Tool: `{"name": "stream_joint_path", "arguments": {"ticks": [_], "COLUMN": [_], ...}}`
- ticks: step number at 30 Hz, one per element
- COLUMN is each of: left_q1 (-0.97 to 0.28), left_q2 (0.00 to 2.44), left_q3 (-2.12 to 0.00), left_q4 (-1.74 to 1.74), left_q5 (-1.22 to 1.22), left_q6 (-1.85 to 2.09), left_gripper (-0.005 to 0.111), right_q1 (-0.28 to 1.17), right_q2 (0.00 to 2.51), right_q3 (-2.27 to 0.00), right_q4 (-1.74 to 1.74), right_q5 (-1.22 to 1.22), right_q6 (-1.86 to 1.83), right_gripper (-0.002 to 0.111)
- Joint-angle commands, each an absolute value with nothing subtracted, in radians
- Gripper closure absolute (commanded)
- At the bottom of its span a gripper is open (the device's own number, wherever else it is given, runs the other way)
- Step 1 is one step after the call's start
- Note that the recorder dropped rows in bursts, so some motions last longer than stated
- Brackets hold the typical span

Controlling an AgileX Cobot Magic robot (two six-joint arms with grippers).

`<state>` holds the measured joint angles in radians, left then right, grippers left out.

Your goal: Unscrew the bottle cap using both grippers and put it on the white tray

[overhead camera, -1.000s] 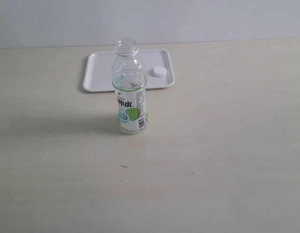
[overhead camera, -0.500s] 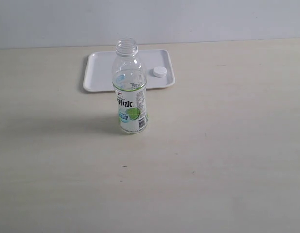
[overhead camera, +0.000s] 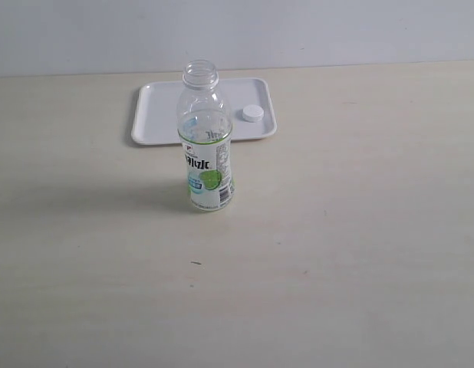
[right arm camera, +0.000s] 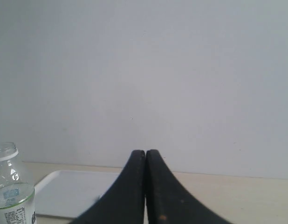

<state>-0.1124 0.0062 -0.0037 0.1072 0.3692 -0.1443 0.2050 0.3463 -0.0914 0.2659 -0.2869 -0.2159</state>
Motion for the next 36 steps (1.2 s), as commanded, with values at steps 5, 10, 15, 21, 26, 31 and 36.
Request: {"name": "stream_joint_path", "arguments": {"ticks": [5, 10, 15, 21, 26, 31, 36], "left_q1": [-0.11, -0.11, -0.11, -0.11, -0.11, -0.11, -0.11], "left_q2": [0.0, 0.0, 0.0, 0.0, 0.0, 0.0, 0.0], "left_q3": [0.0, 0.0, 0.0, 0.0, 0.0, 0.0, 0.0], "left_q4": [0.1, 0.1, 0.1, 0.1, 0.1, 0.1, 0.1], "left_q5": [0.357, 0.357, 0.357, 0.357, 0.357, 0.357, 0.357], "left_q6": [-0.141, -0.141, -0.141, -0.141, -0.141, -0.141, -0.141], "left_gripper": [0.107, 0.107, 0.107, 0.107, 0.107, 0.107, 0.107], "right_q1": [0.184, 0.069, -0.069, -0.092, -0.092, -0.096, -0.096], "right_q2": [0.32, 0.193, 0.048, 0.0, 0.0, 0.0, 0.0], "right_q3": [-0.086, -0.086, -0.086, -0.086, -0.086, -0.086, -0.086], "right_q4": [0.262, 0.262, 0.252, 0.244, 0.238, -0.068, -0.078], "right_q5": [-0.272, -0.069, 0.116, 0.125, 0.153, 0.259, 0.272], "right_q6": [-0.223, -0.269, -0.269, -0.269, -0.269, -0.081, 0.0], "right_gripper": [0.108, 0.108, 0.108, 0.108, 0.108, 0.108, 0.108]}}
